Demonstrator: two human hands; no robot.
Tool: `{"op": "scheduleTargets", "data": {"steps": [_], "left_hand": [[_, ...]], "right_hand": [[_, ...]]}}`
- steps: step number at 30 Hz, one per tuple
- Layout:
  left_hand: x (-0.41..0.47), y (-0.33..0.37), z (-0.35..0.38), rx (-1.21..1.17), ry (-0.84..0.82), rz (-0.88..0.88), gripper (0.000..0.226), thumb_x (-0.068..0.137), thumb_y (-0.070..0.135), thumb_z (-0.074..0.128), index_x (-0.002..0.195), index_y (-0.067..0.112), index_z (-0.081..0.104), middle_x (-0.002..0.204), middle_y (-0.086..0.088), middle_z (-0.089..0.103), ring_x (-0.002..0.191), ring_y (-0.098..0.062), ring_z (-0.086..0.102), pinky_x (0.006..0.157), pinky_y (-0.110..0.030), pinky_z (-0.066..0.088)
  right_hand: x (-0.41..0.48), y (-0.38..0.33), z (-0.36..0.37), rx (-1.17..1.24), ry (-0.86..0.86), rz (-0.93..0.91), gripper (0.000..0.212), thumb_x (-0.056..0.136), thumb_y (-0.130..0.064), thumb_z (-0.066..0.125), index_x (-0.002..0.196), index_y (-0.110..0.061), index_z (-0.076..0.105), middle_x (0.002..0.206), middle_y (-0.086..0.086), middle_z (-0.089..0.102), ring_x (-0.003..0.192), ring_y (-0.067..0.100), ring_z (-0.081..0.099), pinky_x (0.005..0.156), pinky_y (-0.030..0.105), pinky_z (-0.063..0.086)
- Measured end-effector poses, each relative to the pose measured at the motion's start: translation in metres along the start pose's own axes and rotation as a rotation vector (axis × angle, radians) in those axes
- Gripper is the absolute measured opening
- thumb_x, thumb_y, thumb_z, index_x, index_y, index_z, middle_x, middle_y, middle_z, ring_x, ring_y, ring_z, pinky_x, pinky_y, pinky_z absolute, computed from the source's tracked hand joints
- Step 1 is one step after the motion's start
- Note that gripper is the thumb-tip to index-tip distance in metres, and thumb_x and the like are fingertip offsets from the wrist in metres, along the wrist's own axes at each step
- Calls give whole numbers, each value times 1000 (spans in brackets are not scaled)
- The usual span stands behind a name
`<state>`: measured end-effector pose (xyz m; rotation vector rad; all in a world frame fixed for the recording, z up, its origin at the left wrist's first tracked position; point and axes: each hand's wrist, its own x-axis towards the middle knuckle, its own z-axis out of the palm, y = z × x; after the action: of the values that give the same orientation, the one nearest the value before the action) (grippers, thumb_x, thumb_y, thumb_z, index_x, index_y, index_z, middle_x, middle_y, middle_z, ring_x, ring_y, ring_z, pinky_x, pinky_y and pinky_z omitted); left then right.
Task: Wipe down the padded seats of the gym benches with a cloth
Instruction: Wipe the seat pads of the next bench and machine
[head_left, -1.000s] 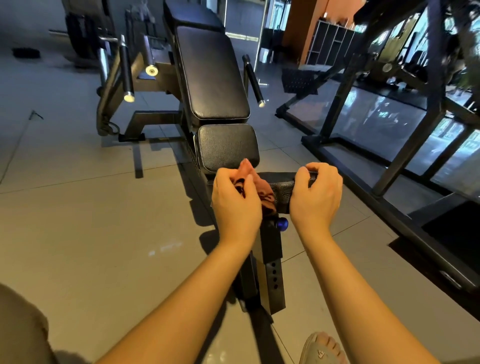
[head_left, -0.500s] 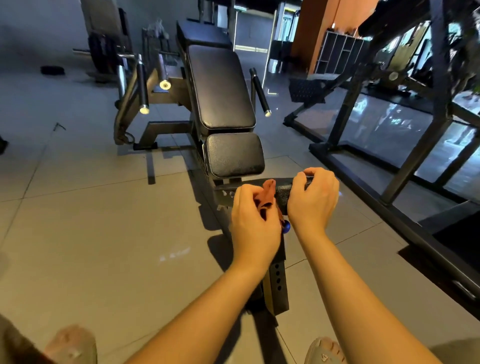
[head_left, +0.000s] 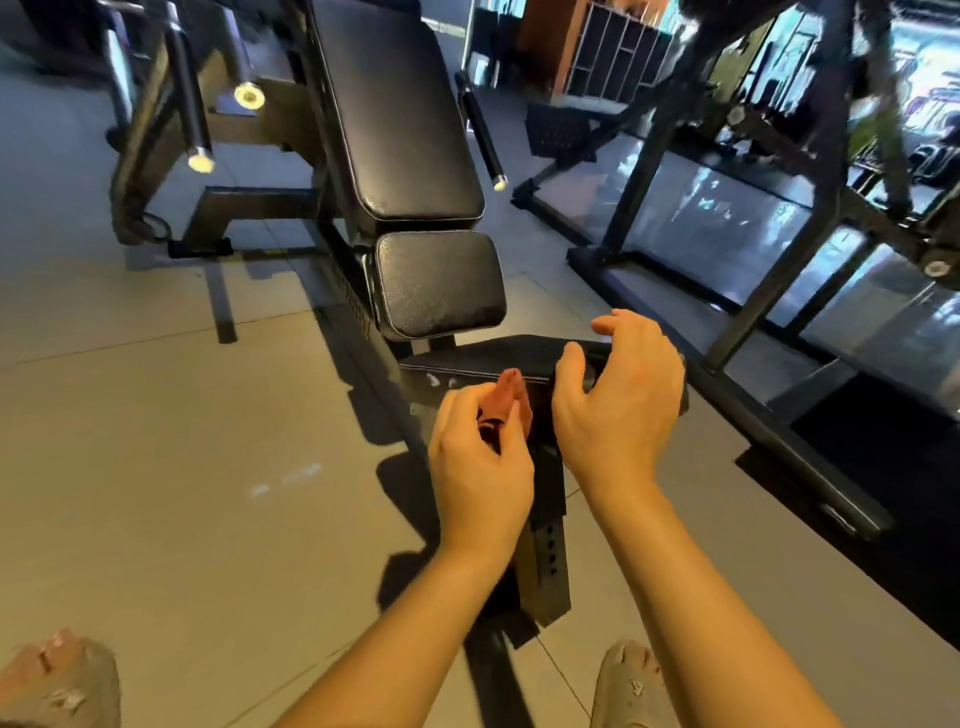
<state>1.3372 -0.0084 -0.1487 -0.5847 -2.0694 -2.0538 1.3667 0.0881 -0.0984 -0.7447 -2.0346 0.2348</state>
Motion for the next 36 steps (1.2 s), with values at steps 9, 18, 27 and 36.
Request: {"op": "scheduleTargets", "data": {"steps": [9,18,27,36], "left_hand": [[86,-69,-20,177,5,-391,12,100,22,59,104,13,66,101,-4,68,93,-16,63,73,-25,43],[50,-53,-27,91,-219,-82,12,95,22,66,90,28,57,91,15,56,85,4,55,68,-11,44],[75,-63,-36,104,-167,-252,14,102,29,60,90,24,55,86,16,54,81,2,57,60,-9,40],[92,-86,-32,163,-196,-224,11,96,25,66,91,21,56,93,8,59,89,-7,57,59,-10,36]], "right_hand": [[-17,-12,6,-91,67,181,48,96,-44,49,128,-11,62,152,11,47,145,27,37,121,52,28],[-21,-10,16,-72,166,228,42,97,-41,52,126,-12,61,153,8,47,146,25,38,119,49,33],[-28,-14,19,-89,169,293,83,94,-66,48,153,-9,39,165,8,30,154,22,24,125,43,24],[-30,-7,21,-97,215,233,69,97,-53,56,146,-6,48,158,9,42,150,23,32,123,44,28]]}}
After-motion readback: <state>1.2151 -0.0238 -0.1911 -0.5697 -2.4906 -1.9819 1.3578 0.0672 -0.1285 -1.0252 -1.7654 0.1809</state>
